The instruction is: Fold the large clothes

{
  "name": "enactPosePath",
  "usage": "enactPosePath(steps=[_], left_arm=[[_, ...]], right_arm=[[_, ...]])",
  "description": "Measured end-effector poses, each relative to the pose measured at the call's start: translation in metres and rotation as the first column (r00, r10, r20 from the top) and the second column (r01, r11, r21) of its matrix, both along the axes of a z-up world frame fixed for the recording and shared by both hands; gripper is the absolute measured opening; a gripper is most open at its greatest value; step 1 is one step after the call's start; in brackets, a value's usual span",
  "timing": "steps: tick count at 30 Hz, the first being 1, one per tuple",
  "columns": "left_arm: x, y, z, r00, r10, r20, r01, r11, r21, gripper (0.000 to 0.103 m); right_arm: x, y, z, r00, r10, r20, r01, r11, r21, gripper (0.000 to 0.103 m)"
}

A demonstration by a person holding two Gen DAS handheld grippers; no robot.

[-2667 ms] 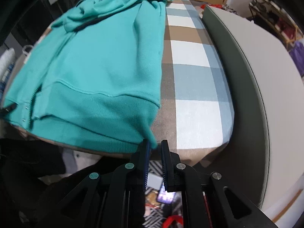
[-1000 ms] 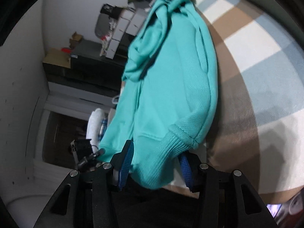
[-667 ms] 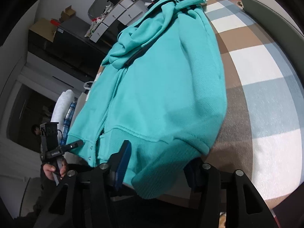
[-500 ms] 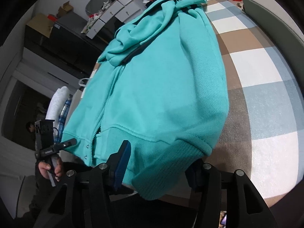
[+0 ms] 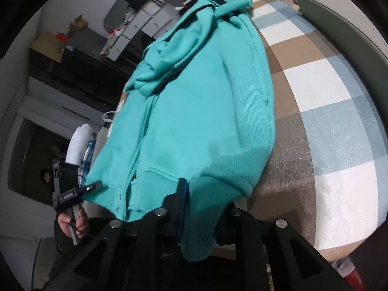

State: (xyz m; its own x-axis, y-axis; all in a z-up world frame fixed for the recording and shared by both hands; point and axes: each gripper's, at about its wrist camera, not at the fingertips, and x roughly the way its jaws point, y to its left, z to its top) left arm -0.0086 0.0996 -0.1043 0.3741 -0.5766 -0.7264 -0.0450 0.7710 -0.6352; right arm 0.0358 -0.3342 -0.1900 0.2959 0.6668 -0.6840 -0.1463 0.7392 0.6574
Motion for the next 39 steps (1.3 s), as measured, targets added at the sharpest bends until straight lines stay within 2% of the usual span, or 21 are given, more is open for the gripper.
enactPosePath(steps=[2, 4, 5, 6, 9, 12, 15, 18, 23, 24, 26, 28, 31, 34, 37, 39], left_arm=[[-0.002, 0.003, 0.001, 1.000, 0.003, 0.010, -0.003, 1.000, -0.020, 0.054], [-0.003, 0.001, -0.001, 1.000, 0.011, 0.014, -0.011, 1.000, 0.008, 0.045], [-0.005, 0.001, -0.002, 1.000, 0.008, 0.005, -0.009, 0.999, 0.032, 0.022], [-0.007, 0.000, -0.006, 1.000, 0.000, -0.017, 0.001, 0.998, 0.059, 0.011], [-0.013, 0.001, -0.003, 1.000, 0.015, -0.004, -0.014, 0.997, 0.071, 0.008], [-0.024, -0.007, 0.000, 0.999, 0.041, 0.000, -0.041, 0.985, 0.170, 0.006], [-0.034, -0.010, 0.001, 0.999, 0.047, -0.005, -0.045, 0.986, 0.159, 0.006], [-0.058, -0.009, 0.007, 1.000, 0.021, -0.005, -0.020, 0.990, 0.137, 0.006], [-0.091, -0.010, 0.024, 0.999, -0.039, 0.012, 0.038, 0.996, 0.075, 0.006], [-0.096, -0.011, 0.032, 0.998, -0.055, 0.020, 0.054, 0.996, 0.072, 0.006], [-0.096, -0.017, 0.050, 0.993, -0.105, 0.055, 0.097, 0.987, 0.125, 0.006], [-0.082, -0.023, 0.067, 0.988, -0.128, 0.088, 0.113, 0.981, 0.156, 0.006], [-0.041, -0.024, 0.091, 0.979, -0.158, 0.129, 0.141, 0.981, 0.132, 0.006], [0.019, -0.014, 0.110, 0.983, -0.137, 0.119, 0.129, 0.989, 0.066, 0.005], [0.080, 0.000, 0.125, 0.990, -0.103, 0.094, 0.099, 0.994, 0.040, 0.006], [0.119, 0.013, 0.129, 0.995, -0.068, 0.071, 0.067, 0.998, 0.021, 0.006]], right_arm=[[0.003, -0.001, -0.001, 1.000, -0.012, -0.012, 0.012, 1.000, 0.011, 0.029], [0.006, 0.001, -0.003, 0.999, -0.026, -0.020, 0.026, 1.000, -0.005, 0.029], [0.006, 0.002, -0.002, 0.999, -0.029, -0.013, 0.029, 0.999, -0.017, 0.028], [0.005, 0.003, 0.000, 0.999, -0.032, -0.001, 0.032, 0.999, -0.035, 0.025], [-0.004, 0.005, 0.009, 0.998, -0.034, 0.058, 0.039, 0.994, -0.101, 0.011], [-0.019, 0.004, 0.021, 0.991, -0.027, 0.132, 0.045, 0.990, -0.136, 0.009], [-0.035, 0.004, 0.027, 0.985, -0.024, 0.171, 0.047, 0.990, -0.131, 0.008], [-0.054, -0.005, 0.032, 0.985, -0.036, 0.171, 0.053, 0.994, -0.097, 0.008], [-0.090, -0.024, 0.040, 0.991, -0.052, 0.127, 0.049, 0.998, 0.029, 0.008], [-0.098, -0.028, 0.045, 0.990, -0.057, 0.127, 0.050, 0.997, 0.056, 0.008], [-0.105, -0.032, 0.057, 0.989, -0.068, 0.131, 0.057, 0.995, 0.086, 0.008], [-0.104, -0.034, 0.073, 0.987, -0.075, 0.142, 0.058, 0.991, 0.122, 0.008], [-0.078, -0.026, 0.099, 0.986, -0.077, 0.150, 0.055, 0.988, 0.144, 0.008], [-0.033, -0.016, 0.126, 0.985, -0.079, 0.152, 0.062, 0.992, 0.112, 0.008], [0.025, -0.008, 0.152, 0.987, -0.087, 0.139, 0.071, 0.991, 0.115, 0.008], [0.068, -0.002, 0.167, 0.988, -0.097, 0.117, 0.088, 0.993, 0.080, 0.008]])
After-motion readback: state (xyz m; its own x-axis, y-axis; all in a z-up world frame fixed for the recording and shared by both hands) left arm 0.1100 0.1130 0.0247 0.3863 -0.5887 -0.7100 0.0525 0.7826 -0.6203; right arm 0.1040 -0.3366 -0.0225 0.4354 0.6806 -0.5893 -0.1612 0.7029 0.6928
